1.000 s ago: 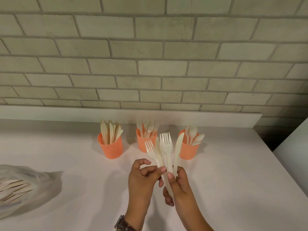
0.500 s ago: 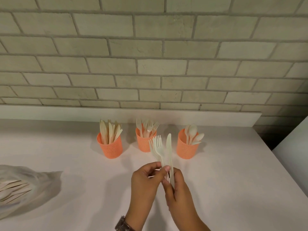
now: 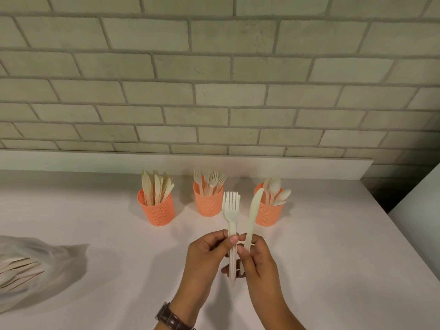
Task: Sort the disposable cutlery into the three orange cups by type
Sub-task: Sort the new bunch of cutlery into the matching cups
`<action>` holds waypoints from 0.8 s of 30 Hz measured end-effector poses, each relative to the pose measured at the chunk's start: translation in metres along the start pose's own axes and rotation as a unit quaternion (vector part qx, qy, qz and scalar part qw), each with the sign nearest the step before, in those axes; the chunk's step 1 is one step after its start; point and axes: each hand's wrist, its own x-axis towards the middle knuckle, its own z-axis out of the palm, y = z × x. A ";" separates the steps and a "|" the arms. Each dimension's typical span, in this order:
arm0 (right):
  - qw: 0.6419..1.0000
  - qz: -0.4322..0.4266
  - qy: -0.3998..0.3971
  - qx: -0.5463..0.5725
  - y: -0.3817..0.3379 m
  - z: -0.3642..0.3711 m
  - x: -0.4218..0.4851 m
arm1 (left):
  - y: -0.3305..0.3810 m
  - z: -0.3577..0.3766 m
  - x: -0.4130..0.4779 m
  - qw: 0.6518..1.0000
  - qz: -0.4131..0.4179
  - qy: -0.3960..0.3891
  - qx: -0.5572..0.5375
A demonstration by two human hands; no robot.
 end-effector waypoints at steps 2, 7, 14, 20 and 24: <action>0.999 0.017 -0.002 0.031 -0.001 -0.002 0.002 | 0.000 -0.001 0.002 1.000 -0.010 -0.004 0.007; 0.997 0.055 0.020 0.049 0.000 -0.007 0.009 | -0.007 -0.005 0.005 0.997 -0.027 -0.061 0.039; 0.996 0.079 -0.002 0.049 0.004 -0.006 0.015 | -0.015 -0.004 0.006 0.997 -0.055 -0.004 -0.045; 0.995 0.080 0.048 0.036 0.014 -0.027 0.023 | -0.005 -0.019 0.033 0.991 -0.033 0.109 -0.076; 0.995 0.084 0.053 -0.022 0.023 -0.041 0.026 | 0.012 -0.032 0.072 0.990 -0.005 0.097 -0.101</action>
